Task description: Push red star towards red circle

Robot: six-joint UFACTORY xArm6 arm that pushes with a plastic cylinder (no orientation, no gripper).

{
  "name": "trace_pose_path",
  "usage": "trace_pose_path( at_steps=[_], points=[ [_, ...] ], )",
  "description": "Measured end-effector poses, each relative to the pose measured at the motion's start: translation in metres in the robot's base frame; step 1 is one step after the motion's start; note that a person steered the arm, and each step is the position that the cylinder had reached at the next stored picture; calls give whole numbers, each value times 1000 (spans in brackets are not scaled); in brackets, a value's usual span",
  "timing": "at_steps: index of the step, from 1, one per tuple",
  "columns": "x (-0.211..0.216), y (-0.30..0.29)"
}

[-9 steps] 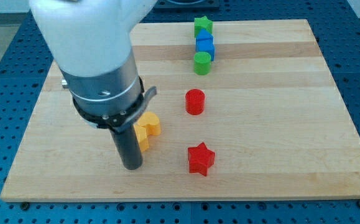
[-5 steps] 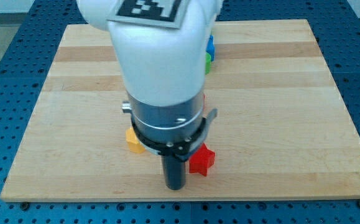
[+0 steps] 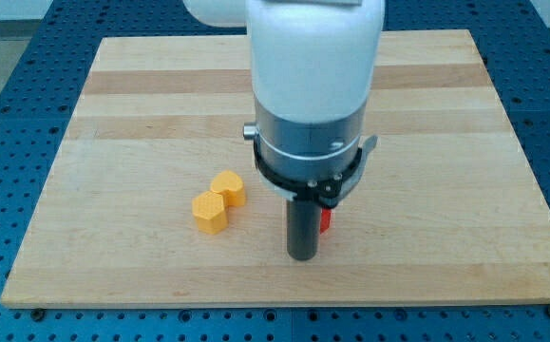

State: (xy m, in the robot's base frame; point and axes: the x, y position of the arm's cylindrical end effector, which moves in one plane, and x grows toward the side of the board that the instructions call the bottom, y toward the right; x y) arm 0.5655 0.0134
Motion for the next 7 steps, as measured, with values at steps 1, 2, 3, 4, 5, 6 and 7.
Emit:
trace_pose_path(
  at_steps=[1, 2, 3, 4, 5, 6, 7],
  points=[
    [-23, 0],
    [-40, 0],
    [-30, 0],
    [-12, 1],
    [-13, 13],
    [-27, 27],
    [-41, 27]
  ],
)
